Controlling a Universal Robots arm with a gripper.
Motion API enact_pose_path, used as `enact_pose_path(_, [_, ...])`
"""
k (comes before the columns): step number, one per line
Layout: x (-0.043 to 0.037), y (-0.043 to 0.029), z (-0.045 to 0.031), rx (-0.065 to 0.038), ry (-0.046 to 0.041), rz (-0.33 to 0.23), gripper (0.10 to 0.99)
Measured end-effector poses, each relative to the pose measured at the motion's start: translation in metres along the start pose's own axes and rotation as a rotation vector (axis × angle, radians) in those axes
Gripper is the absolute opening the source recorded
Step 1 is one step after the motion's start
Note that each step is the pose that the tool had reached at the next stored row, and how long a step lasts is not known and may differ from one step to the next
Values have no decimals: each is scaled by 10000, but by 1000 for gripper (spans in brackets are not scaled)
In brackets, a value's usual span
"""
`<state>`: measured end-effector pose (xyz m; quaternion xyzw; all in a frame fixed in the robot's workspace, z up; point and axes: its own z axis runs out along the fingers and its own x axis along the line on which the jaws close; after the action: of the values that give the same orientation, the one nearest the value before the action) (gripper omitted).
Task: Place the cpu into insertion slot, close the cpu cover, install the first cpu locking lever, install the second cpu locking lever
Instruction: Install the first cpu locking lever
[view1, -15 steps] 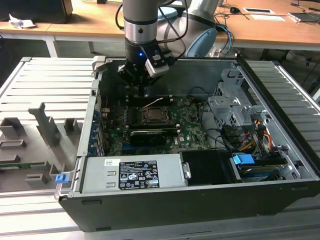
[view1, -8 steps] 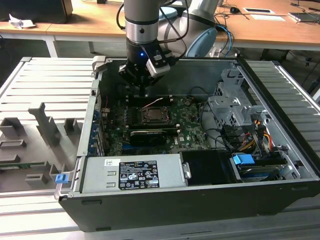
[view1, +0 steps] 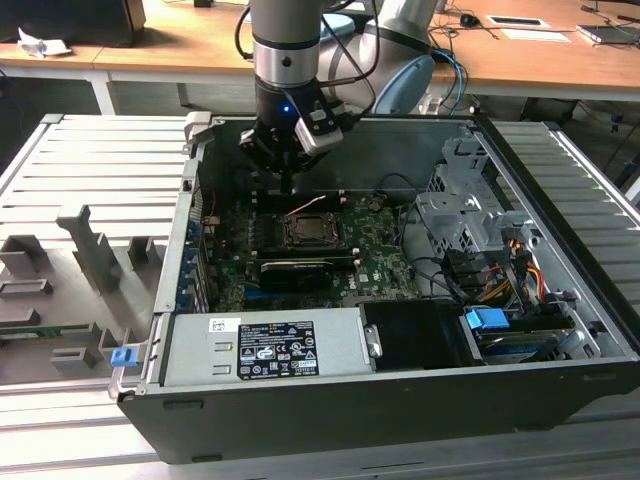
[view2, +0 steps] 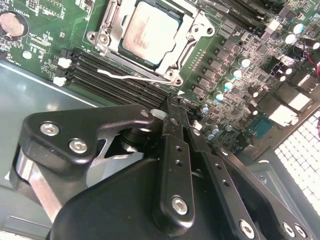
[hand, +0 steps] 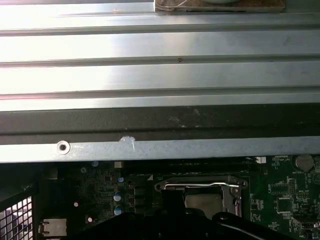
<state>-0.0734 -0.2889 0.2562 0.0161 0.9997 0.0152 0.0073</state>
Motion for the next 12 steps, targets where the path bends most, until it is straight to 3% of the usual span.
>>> enact_pose_path(12, [-87,3,13,0,0,1,106])
